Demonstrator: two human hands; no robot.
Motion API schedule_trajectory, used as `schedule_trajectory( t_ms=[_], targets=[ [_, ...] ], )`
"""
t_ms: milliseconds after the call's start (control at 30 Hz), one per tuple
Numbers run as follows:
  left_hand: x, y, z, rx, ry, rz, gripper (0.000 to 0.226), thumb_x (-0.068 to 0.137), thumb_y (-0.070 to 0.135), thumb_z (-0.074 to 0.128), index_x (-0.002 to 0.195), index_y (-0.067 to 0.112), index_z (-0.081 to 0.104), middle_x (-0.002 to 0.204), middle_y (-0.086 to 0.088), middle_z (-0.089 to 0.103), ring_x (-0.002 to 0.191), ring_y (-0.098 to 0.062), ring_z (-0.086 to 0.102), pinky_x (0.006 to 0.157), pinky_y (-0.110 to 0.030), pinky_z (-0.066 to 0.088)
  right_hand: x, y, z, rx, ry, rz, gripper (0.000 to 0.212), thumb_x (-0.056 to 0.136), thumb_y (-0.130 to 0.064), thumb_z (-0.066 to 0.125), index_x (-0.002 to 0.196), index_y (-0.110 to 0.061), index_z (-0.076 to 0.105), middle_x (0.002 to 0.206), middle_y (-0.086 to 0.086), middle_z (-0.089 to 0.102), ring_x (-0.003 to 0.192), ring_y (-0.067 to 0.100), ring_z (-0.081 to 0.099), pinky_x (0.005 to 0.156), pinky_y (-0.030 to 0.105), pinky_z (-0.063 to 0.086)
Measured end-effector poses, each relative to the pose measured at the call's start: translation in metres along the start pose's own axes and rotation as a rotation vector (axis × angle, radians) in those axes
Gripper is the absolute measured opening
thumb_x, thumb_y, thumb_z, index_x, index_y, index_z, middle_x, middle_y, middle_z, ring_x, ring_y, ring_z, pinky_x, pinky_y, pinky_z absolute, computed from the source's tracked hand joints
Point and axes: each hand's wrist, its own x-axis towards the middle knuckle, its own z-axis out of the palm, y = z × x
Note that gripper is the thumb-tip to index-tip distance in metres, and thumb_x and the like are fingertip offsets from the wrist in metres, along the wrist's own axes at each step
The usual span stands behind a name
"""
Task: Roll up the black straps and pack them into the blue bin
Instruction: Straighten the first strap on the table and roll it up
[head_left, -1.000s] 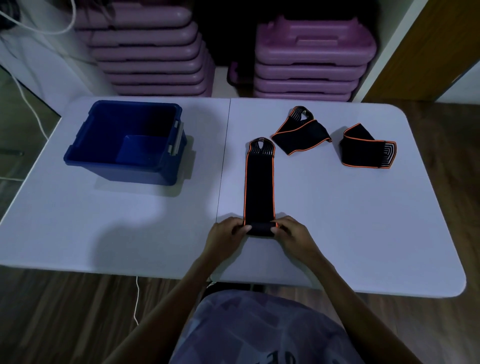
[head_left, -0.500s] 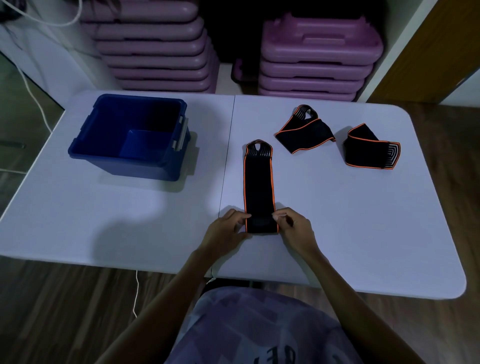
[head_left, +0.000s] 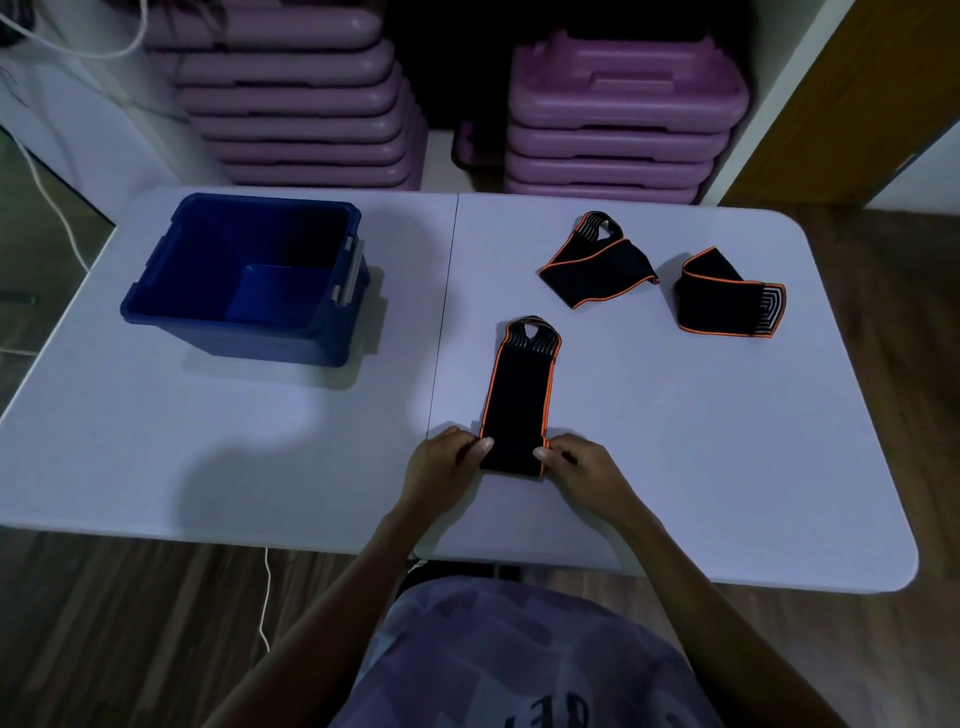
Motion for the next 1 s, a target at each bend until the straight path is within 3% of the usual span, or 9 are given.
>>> schedule_trajectory(
  t_ms=[100, 200, 300, 500, 700, 767, 867, 933, 1000],
  targets=[
    [0.002, 0.004, 0.006, -0.064, 0.078, -0.089, 0.037, 0.088, 0.039, 0.055, 0.062, 0.014, 0.047, 0.072, -0.002, 0.056, 0.064, -0.021, 0.052, 0.060, -0.033, 0.041, 0.005, 0.002, 0.004, -0.020, 0.038, 0.032, 0.038, 0.094, -0.038, 0.053, 0.066, -0.014, 0.060, 0.073, 0.008, 0.062, 0.069, 0.021, 0.058, 0.067, 0.037, 0.044],
    [0.001, 0.007, 0.008, -0.173, 0.154, -0.115, 0.014, 0.083, 0.030, 0.066, 0.092, 0.020, 0.062, 0.098, 0.002, 0.066, 0.077, -0.015, 0.060, 0.069, -0.028, 0.046, 0.013, -0.003, 0.005, -0.048, 0.040, 0.078, 0.044, 0.095, -0.042, 0.051, 0.059, -0.017, 0.048, 0.063, 0.001, 0.051, 0.060, 0.016, 0.050, 0.063, 0.035, 0.039],
    [-0.004, -0.001, 0.009, -0.096, 0.104, 0.031, 0.045, 0.074, 0.043, 0.071, 0.113, 0.024, 0.060, 0.102, 0.008, 0.065, 0.066, -0.009, 0.058, 0.061, -0.020, 0.045, 0.018, -0.008, 0.004, -0.055, 0.065, 0.141, 0.045, 0.092, -0.047, 0.054, 0.057, -0.020, 0.044, 0.061, -0.004, 0.049, 0.060, 0.015, 0.050, 0.064, 0.035, 0.040],
    [-0.001, -0.001, 0.001, -0.031, 0.022, 0.076, 0.058, 0.068, 0.034, 0.080, 0.120, 0.019, 0.059, 0.098, 0.008, 0.060, 0.073, -0.009, 0.054, 0.068, -0.019, 0.041, 0.019, 0.000, 0.008, 0.092, 0.193, 0.015, 0.013, 0.086, -0.035, 0.065, 0.095, -0.036, 0.056, 0.083, -0.011, 0.061, 0.077, 0.011, 0.059, 0.073, 0.034, 0.046],
    [0.007, 0.006, -0.006, -0.022, -0.039, 0.034, 0.020, 0.083, 0.037, 0.065, 0.096, 0.022, 0.065, 0.069, 0.008, 0.052, 0.066, -0.012, 0.048, 0.058, -0.017, 0.035, 0.004, 0.007, -0.007, 0.090, -0.024, -0.092, 0.056, 0.077, -0.019, 0.078, 0.127, -0.028, 0.057, 0.098, -0.011, 0.055, 0.081, -0.001, 0.054, 0.076, 0.010, 0.042],
    [0.010, 0.006, -0.006, -0.032, -0.041, 0.023, 0.028, 0.087, 0.046, 0.053, 0.071, 0.023, 0.053, 0.061, 0.006, 0.048, 0.061, -0.014, 0.047, 0.057, -0.026, 0.036, 0.007, 0.006, -0.010, 0.061, -0.047, -0.067, 0.043, 0.078, -0.014, 0.076, 0.114, -0.032, 0.062, 0.088, -0.009, 0.053, 0.075, -0.002, 0.052, 0.073, 0.011, 0.040],
    [0.016, 0.006, -0.004, -0.037, -0.046, -0.012, 0.043, 0.085, 0.059, 0.039, 0.064, 0.022, 0.047, 0.065, 0.001, 0.057, 0.063, -0.018, 0.055, 0.062, -0.034, 0.044, 0.012, 0.001, -0.009, 0.038, -0.017, -0.047, 0.019, 0.084, -0.016, 0.069, 0.078, -0.029, 0.057, 0.077, -0.006, 0.048, 0.068, 0.006, 0.046, 0.065, 0.014, 0.036],
    [0.017, 0.007, -0.001, -0.071, 0.012, -0.027, 0.040, 0.081, 0.061, 0.043, 0.072, 0.024, 0.054, 0.074, 0.003, 0.060, 0.066, -0.015, 0.056, 0.063, -0.032, 0.045, 0.013, 0.001, -0.008, 0.004, 0.000, -0.044, 0.014, 0.088, -0.018, 0.065, 0.078, -0.013, 0.057, 0.077, -0.003, 0.050, 0.068, 0.010, 0.046, 0.066, 0.019, 0.036],
    [0.016, 0.007, 0.002, -0.171, 0.062, -0.024, 0.037, 0.077, 0.055, 0.057, 0.099, 0.025, 0.061, 0.094, 0.011, 0.063, 0.070, -0.008, 0.059, 0.067, -0.028, 0.048, 0.014, 0.002, -0.008, -0.018, 0.005, -0.053, 0.021, 0.090, -0.020, 0.062, 0.084, 0.000, 0.057, 0.082, 0.000, 0.056, 0.071, 0.016, 0.050, 0.067, 0.024, 0.038]
  ],
)
